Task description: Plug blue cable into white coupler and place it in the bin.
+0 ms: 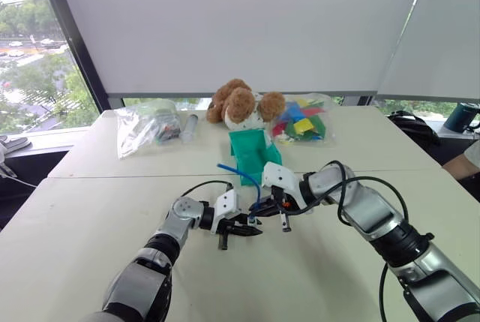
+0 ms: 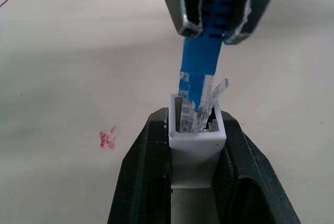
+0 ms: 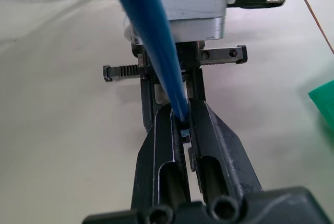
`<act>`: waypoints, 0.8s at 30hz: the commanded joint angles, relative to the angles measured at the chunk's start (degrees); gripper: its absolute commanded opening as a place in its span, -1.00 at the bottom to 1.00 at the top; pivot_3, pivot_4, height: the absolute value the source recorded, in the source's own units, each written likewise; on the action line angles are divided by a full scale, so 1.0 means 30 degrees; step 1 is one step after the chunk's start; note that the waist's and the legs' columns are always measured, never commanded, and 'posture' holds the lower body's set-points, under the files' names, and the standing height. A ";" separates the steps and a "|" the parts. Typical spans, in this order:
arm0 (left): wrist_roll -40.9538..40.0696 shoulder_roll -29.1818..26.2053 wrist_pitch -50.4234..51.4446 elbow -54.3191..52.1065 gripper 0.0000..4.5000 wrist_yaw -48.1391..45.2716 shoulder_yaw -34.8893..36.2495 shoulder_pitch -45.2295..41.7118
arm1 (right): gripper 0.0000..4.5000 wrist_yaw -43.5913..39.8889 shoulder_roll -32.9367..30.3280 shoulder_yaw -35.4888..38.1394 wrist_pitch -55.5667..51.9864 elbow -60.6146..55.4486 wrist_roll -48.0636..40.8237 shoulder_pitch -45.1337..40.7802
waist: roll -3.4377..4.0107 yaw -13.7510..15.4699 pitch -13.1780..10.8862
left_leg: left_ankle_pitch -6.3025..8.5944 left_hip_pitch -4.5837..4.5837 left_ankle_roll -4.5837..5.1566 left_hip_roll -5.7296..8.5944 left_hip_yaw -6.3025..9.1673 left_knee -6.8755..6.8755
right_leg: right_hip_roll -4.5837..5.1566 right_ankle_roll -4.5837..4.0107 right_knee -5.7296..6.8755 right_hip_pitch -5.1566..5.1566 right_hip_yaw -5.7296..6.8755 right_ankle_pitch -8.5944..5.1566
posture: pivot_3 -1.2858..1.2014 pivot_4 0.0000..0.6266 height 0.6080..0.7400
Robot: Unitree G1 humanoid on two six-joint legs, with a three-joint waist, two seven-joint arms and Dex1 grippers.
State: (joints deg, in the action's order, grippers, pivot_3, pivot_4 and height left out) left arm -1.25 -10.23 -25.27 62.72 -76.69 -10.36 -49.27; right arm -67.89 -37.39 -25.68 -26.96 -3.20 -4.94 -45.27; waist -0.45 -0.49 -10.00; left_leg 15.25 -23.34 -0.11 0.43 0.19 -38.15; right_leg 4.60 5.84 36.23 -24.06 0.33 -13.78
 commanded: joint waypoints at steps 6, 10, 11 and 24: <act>0.0367 0.0131 0.0116 0.0240 -0.82 -0.0068 -0.0110 0.0153 | -1.00 -0.1138 -0.0329 -0.0510 0.0749 0.0631 0.1308 -0.0407 | 0.0001 -0.0016 0.0005 | 0.0000 0.0011 0.0000 -0.0001 0.0005 0.0000 | -0.0001 0.0000 0.0000 0.0016 0.0003 0.0000 | 0.03 -0.52 1.00; 0.0403 0.0138 0.0118 0.0233 -0.82 -0.0047 -0.0068 0.0161 | -1.00 -0.1598 -0.0515 -0.0413 0.0827 0.0761 0.1481 -0.0530 | 0.0003 0.0001 0.0006 | 0.0000 0.0013 0.0000 -0.0001 0.0007 -0.0001 | -0.0001 0.0000 0.0000 0.0018 0.0005 0.0000 | 0.03 -0.52 1.00; 0.0416 0.0143 0.0115 0.0240 -0.82 -0.0038 -0.0062 0.0162 | -1.00 -0.1707 -0.0543 -0.0371 0.0819 0.0827 0.1493 -0.0604 | 0.0005 0.0010 0.0009 | 0.0000 0.0011 0.0000 0.0000 0.0006 -0.0001 | 0.0002 0.0000 0.0000 0.0016 0.0005 0.0000 | 0.03 -0.52 1.00; 0.0485 0.0157 0.0076 0.0230 -0.82 0.0006 -0.0062 0.0142 | -1.00 -0.2678 0.1005 -0.1468 0.1154 0.2736 0.2011 -0.1143 | 0.0007 0.0006 0.0012 | 0.0000 0.0014 0.0000 0.0007 0.0012 -0.0003 | 0.0004 0.0000 0.0000 0.0023 0.0008 0.0000 | 0.03 -0.52 1.00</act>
State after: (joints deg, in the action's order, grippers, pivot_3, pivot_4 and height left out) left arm -0.51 -10.07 -25.27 62.74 -76.55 -10.21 -49.39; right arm -74.96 -35.08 -27.27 -23.63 3.10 -0.41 -49.00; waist -0.43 -0.47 -9.97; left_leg 15.25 -23.29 -0.11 0.45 0.22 -38.16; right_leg 4.62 5.85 36.23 -23.99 0.36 -13.78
